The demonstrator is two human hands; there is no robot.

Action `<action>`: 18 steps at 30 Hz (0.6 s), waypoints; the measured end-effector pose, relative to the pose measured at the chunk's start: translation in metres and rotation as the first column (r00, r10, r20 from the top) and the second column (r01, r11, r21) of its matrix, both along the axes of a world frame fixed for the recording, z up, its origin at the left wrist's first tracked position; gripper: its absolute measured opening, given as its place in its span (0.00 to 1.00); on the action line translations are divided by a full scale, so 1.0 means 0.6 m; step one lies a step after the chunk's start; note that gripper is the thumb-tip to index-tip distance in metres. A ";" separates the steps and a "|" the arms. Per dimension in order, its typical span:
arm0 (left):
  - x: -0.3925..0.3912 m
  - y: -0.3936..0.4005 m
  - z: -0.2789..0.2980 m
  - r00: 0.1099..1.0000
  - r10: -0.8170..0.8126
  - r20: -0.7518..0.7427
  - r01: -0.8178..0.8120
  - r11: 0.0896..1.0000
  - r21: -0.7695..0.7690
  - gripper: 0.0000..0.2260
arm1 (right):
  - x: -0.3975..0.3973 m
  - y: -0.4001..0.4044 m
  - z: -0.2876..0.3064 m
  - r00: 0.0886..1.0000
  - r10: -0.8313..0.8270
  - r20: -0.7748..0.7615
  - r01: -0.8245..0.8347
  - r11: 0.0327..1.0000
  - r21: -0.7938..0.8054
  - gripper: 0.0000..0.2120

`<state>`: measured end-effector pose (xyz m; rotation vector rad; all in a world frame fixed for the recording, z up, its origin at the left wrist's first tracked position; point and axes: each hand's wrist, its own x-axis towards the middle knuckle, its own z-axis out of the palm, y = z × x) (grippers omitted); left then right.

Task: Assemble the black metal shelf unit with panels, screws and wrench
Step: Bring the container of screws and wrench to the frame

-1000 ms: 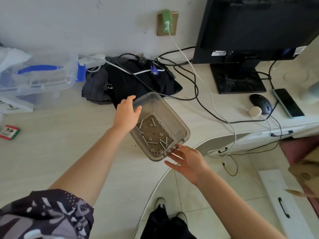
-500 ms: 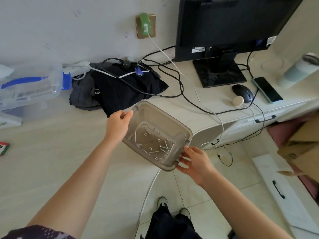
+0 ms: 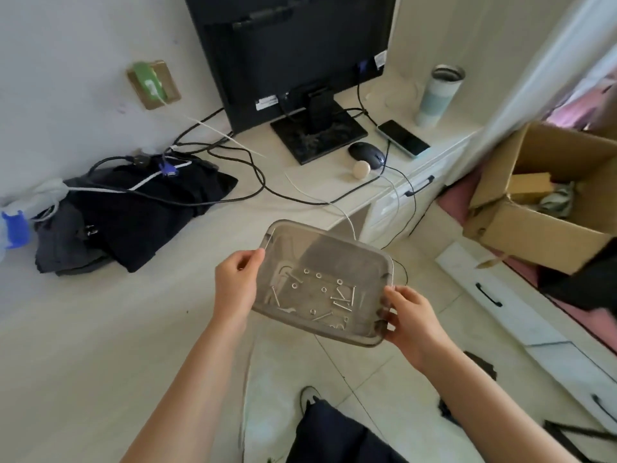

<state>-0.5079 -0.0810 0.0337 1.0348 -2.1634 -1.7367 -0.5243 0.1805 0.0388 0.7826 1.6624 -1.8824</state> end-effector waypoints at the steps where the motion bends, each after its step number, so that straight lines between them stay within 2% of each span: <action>1: 0.001 0.023 -0.002 1.000 -0.023 -0.007 0.023 1.000 0.005 0.08 | 0.007 0.024 -0.002 1.000 -0.027 -0.010 0.027 1.000 0.009 0.05; 9: 0.042 0.260 -0.016 0.980 -0.201 0.003 0.200 0.977 0.070 0.06 | 0.101 0.252 -0.023 0.967 -0.241 -0.080 0.249 0.962 0.116 0.05; 18: 0.112 0.533 -0.032 0.894 -0.442 0.070 0.431 0.893 0.132 0.04 | 0.270 0.508 -0.032 0.885 -0.452 -0.114 0.466 0.862 0.200 0.05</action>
